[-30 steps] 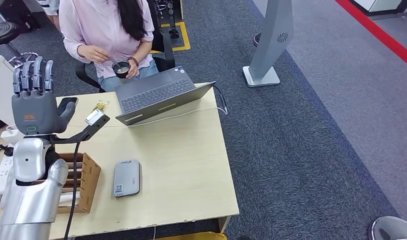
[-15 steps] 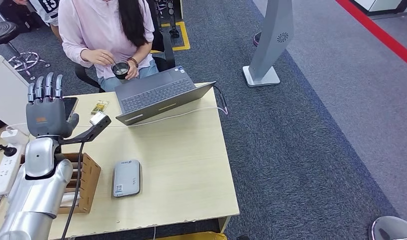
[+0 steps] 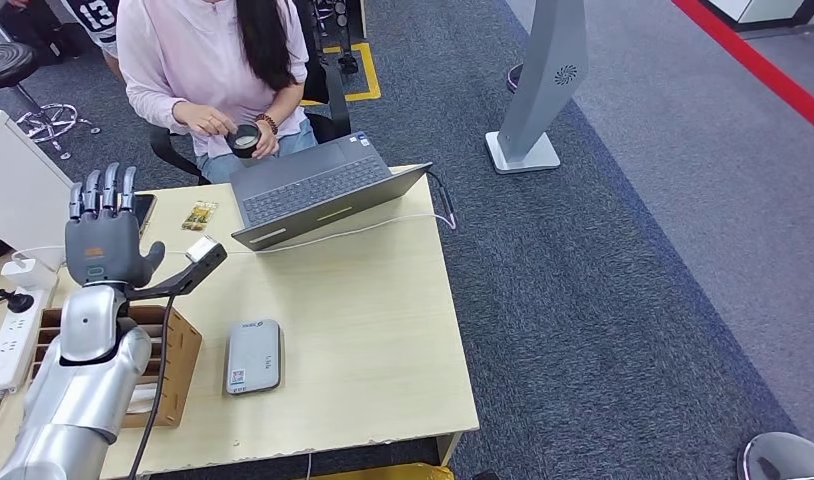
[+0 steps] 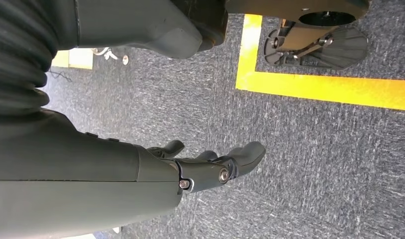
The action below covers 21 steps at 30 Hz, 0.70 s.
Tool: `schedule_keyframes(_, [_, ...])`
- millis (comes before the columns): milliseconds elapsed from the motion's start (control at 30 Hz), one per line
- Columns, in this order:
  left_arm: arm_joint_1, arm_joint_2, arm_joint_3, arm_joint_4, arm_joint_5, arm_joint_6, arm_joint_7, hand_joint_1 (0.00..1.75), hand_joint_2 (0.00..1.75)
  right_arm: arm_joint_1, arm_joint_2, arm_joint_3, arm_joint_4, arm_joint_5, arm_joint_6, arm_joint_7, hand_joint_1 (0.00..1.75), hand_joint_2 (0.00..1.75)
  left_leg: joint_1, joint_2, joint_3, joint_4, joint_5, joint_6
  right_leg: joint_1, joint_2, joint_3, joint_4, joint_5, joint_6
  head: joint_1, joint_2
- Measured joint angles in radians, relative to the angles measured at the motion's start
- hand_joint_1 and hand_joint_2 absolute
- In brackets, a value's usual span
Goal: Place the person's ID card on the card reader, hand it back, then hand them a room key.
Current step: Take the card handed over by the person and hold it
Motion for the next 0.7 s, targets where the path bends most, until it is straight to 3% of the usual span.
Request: schedule_keyframes(700, [0.002, -0.012, 0.000, 0.021, -0.001, 0.010, 0.000, 0.00, 1.75, 0.000, -0.001, 0.021, 0.004, 0.017, 0.002, 0.021, 0.00, 1.75, 0.000, 0.000, 0.000, 0.000, 0.000, 0.000, 0.000, 0.000, 0.000, 0.000, 0.000, 0.000, 0.000, 0.000])
